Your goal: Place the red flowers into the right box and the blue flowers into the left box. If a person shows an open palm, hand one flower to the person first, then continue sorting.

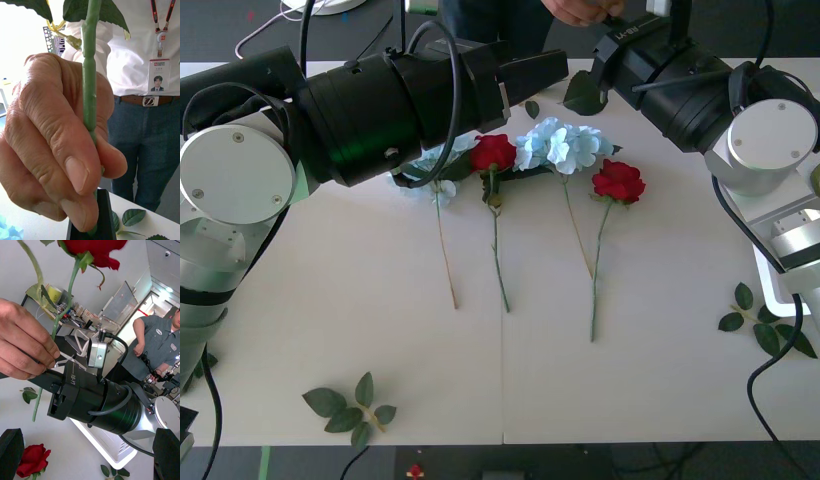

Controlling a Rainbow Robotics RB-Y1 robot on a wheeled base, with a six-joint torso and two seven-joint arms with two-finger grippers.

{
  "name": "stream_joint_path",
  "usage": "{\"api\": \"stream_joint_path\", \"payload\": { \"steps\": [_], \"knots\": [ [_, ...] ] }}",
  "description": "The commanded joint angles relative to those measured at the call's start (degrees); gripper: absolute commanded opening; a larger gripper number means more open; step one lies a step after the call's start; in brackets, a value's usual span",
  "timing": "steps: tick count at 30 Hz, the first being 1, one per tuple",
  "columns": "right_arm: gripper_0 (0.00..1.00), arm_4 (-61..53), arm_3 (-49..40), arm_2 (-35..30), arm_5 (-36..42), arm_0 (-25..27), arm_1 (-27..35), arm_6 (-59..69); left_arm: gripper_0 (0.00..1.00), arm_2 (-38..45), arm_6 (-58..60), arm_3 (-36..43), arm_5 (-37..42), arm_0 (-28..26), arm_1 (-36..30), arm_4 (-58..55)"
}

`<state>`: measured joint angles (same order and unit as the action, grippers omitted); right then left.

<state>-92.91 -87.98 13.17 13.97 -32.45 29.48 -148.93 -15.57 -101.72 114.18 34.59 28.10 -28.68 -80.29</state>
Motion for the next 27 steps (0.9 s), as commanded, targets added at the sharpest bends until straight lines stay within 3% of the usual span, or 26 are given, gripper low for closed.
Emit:
{"api": "stream_joint_path", "payload": {
  "steps": [1, 3, 4, 19, 27],
  "knots": [
    [0.13, -0.07, -0.70, 0.46, -0.52, -2.44, -1.35, -1.10, 1.00, -0.33, 0.82, 2.10, -0.75, -0.24, -1.64, -0.57],
    [0.79, -0.51, -0.70, 0.72, -0.43, -2.44, -1.44, -1.02, 1.00, -0.33, 0.82, 2.10, -0.75, -0.24, -1.64, -0.57],
    [1.00, -0.51, -0.70, 0.72, -0.52, -2.44, -1.35, -1.02, 1.00, -0.33, 0.82, 2.10, -0.75, -0.24, -1.64, -0.57],
    [1.00, -0.78, -0.79, 1.33, -0.43, -1.91, -1.44, -0.93, 1.00, -0.33, 0.82, 2.10, -0.75, -0.24, -1.64, -0.57],
    [1.00, -8.42, -1.40, 1.25, 2.91, 0.90, 1.99, -0.84, 1.00, -0.33, 0.82, 2.10, -0.75, -0.24, -1.64, -0.57]
  ]
}}
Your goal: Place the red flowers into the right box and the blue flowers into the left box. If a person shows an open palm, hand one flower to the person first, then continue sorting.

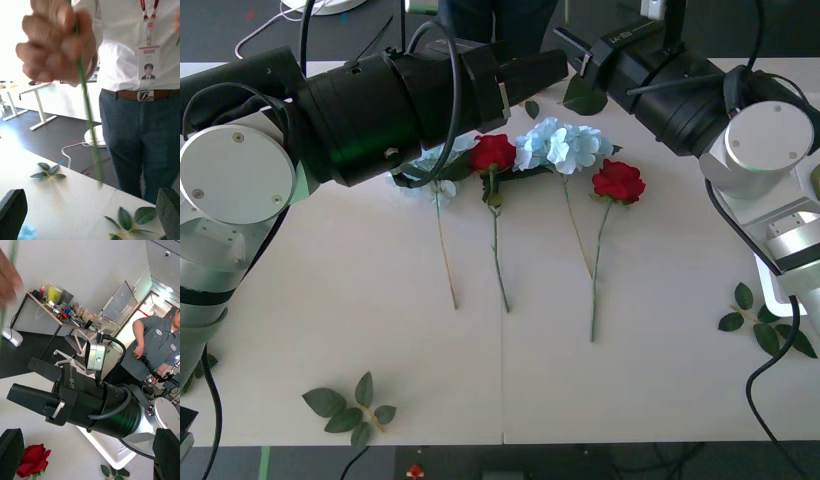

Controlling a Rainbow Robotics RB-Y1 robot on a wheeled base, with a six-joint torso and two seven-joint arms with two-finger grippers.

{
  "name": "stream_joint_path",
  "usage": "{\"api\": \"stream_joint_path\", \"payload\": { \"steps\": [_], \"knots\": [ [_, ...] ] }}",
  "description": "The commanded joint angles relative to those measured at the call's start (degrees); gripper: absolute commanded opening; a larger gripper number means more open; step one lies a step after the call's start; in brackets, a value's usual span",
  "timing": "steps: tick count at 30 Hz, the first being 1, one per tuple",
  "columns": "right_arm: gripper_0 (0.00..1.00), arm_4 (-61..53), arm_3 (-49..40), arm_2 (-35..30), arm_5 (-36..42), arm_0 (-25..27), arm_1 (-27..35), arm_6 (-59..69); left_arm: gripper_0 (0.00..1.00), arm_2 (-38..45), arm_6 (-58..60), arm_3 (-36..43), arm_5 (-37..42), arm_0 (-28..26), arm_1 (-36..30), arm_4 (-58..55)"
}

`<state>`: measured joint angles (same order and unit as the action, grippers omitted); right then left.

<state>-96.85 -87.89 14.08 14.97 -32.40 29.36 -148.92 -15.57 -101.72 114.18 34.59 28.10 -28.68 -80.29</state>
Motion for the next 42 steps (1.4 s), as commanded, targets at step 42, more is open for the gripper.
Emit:
{"api": "stream_joint_path", "payload": {
  "steps": [42],
  "knots": [
    [1.00, 49.38, -16.87, -1.42, 43.65, 14.56, 10.54, 87.84, 1.00, 19.35, 19.89, 5.97, 31.77, 0.29, -4.10, 8.30]
  ]
}}
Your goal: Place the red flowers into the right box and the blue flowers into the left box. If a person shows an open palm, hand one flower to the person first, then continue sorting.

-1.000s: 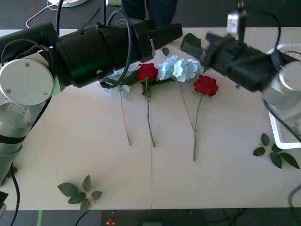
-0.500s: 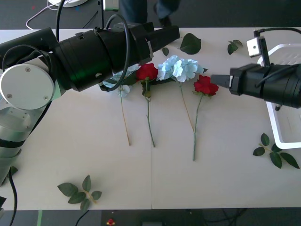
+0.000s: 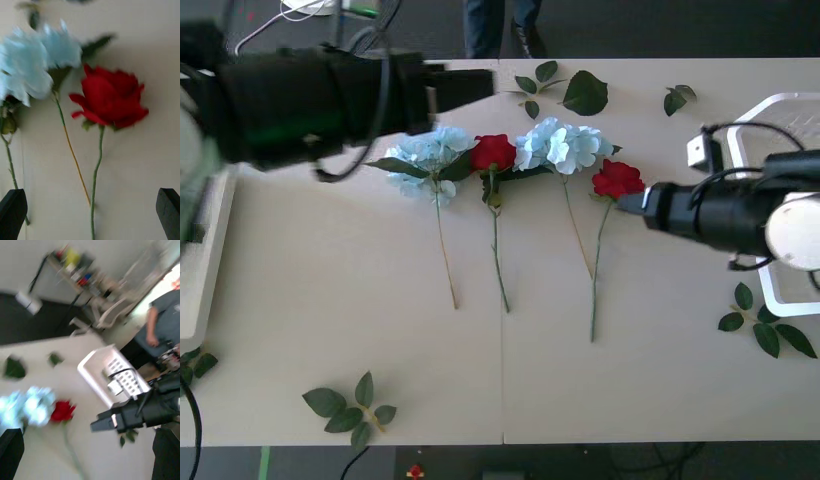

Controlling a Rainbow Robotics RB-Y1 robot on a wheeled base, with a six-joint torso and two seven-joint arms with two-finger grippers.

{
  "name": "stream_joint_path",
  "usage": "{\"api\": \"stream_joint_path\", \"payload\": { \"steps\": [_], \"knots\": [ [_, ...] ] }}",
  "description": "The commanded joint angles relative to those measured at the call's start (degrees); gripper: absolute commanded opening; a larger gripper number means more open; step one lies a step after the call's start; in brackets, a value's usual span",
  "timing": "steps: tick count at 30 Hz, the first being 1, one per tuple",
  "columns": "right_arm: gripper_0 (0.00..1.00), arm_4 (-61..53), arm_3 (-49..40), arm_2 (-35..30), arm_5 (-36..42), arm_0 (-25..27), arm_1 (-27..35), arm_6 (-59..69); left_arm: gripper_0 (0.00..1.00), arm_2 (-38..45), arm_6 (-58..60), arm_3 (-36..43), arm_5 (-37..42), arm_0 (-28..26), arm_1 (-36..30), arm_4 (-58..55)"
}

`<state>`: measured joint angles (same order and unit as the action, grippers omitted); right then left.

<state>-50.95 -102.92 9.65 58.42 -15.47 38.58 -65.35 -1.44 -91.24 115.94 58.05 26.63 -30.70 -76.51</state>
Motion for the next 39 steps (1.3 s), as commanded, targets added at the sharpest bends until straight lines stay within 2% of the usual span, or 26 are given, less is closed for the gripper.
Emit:
{"api": "stream_joint_path", "payload": {
  "steps": [1, 6, 9, 16, 20, 27, 31, 36, 39],
  "knots": [
    [1.00, 4.81, -1.59, 4.06, 0.20, -2.90, 1.06, 5.85, 1.00, 6.28, 11.53, 4.73, 11.74, 2.20, -2.08, 6.11],
    [1.00, 9.47, 1.14, 8.01, 0.20, -6.06, 0.01, 10.77, 1.00, 6.98, 20.67, 5.78, 23.78, 4.66, -3.40, 11.29],
    [1.00, 12.37, 3.86, 9.68, 0.20, -8.26, -1.31, 12.26, 1.00, 2.59, 30.42, 5.78, 30.72, 8.17, -6.30, 15.42],
    [1.00, 17.47, 10.63, 11.27, 0.20, -12.30, -4.21, 13.05, 1.00, -9.89, 44.13, 5.52, 33.01, 12.30, -9.81, 26.94],
    [1.00, 20.28, 14.32, 12.67, 0.20, -14.67, -5.97, 13.49, 1.00, -18.16, 49.06, 1.13, 29.67, 13.71, -9.81, 33.70],
    [1.00, 23.27, 19.51, 14.69, 0.11, -17.58, -8.34, 14.55, 1.00, -30.02, 49.23, -10.56, 13.41, 14.06, -9.64, 43.55],
    [1.00, 25.03, 22.32, 15.57, -0.06, -19.07, -10.01, 15.07, 1.00, -33.80, 48.97, -16.72, 9.54, 15.29, -8.85, 46.80],
    [1.00, 26.96, 24.69, 16.80, -0.42, -20.39, -11.59, 16.04, 1.00, -35.47, 48.97, -20.93, 8.22, 15.99, -7.44, 48.91],
    [1.00, 28.54, 26.01, 17.42, -0.50, -21.18, -12.74, 16.74, 1.00, -36.79, 48.62, -23.40, 4.18, 15.99, -7.09, 49.17]
  ]
}}
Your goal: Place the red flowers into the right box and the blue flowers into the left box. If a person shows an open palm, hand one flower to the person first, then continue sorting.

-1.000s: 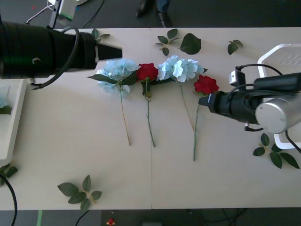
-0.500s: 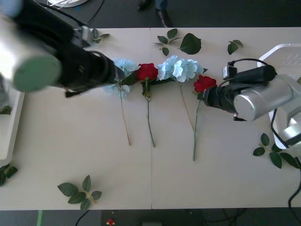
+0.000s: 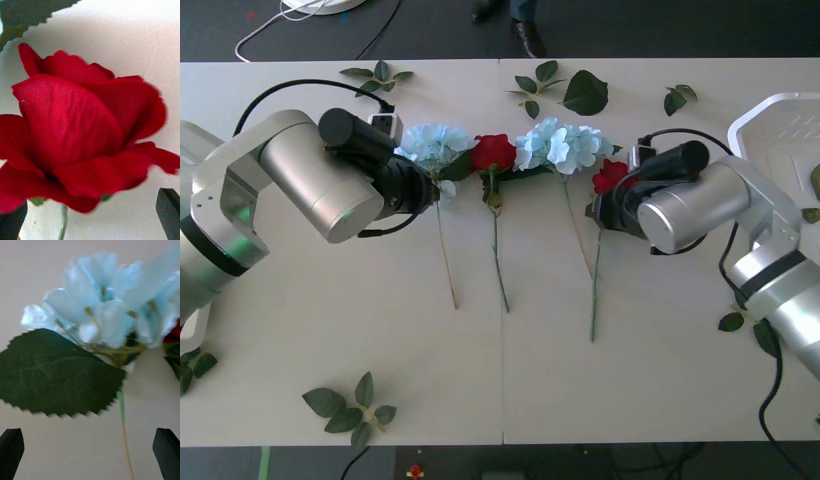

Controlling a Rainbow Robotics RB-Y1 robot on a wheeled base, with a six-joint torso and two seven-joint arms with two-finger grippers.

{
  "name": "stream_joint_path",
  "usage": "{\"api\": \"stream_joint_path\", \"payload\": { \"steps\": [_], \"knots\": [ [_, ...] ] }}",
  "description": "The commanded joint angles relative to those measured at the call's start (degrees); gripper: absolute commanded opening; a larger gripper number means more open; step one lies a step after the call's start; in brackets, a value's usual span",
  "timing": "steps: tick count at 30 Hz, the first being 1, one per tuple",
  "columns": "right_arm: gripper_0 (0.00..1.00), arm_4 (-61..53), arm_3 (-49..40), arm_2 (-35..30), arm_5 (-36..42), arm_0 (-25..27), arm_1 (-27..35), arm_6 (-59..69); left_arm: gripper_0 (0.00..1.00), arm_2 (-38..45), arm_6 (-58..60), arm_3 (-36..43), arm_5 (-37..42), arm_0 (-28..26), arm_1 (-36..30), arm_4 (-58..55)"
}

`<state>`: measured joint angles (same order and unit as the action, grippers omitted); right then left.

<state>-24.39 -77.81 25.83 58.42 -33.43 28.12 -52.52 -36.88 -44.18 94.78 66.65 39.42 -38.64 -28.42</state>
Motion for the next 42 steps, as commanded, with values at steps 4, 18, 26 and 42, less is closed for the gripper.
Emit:
{"api": "stream_joint_path", "payload": {
  "steps": [4, 18, 26, 42],
  "knots": [
    [1.00, 4.00, 2.40, 1.86, -0.85, -3.75, -3.16, 5.06, 1.00, -3.98, 1.64, -4.52, -10.57, 3.21, 0.84, 2.49],
    [0.00, 10.33, 4.33, 3.97, -0.85, -4.19, -4.22, 8.31, 1.00, -9.08, 2.17, -5.31, -16.90, 3.21, 0.93, 3.90],
    [0.00, 11.03, 4.33, 4.41, -0.94, -4.19, -4.30, 9.02, 1.00, -12.60, 2.87, -5.40, -18.66, 3.12, 0.76, 5.48],
    [0.00, 12.43, 0.02, 2.47, 1.00, -3.66, -3.16, 7.96, 1.00, -14.44, 3.58, -6.37, -18.66, 3.12, 0.14, 6.19]
  ]
}}
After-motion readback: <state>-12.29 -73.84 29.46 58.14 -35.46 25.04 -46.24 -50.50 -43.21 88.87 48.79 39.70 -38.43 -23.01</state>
